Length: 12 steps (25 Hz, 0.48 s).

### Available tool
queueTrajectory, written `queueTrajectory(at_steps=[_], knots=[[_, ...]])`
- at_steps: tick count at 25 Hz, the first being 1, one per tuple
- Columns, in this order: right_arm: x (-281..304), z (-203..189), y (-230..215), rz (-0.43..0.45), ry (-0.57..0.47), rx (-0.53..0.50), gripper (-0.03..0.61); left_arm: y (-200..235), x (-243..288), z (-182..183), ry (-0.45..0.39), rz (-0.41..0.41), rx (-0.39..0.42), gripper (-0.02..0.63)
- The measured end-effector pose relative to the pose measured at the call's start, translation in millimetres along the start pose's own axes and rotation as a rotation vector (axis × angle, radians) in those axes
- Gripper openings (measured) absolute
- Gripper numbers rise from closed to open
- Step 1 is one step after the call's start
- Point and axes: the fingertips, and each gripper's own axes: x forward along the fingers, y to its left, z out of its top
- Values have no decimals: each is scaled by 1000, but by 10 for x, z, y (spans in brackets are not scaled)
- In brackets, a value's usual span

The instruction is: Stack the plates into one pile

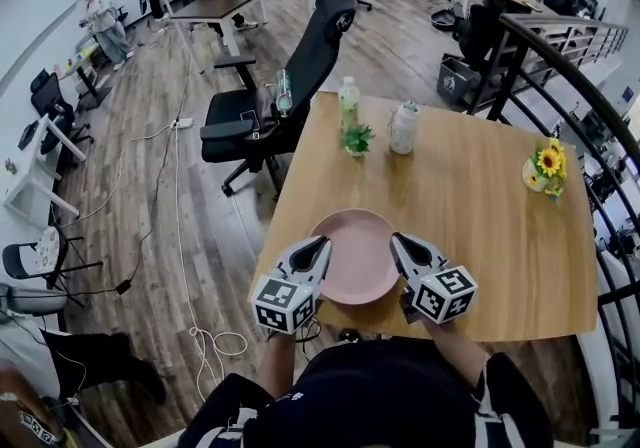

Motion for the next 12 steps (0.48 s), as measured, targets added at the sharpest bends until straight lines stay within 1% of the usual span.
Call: queueTrajectory(at_steps=[6, 12], knots=[[60, 17, 82, 25, 4, -29, 2, 54, -16, 14, -10, 11, -3, 32], [92, 8, 90, 24, 7, -26, 2, 90, -40, 8, -10, 18, -9, 32]])
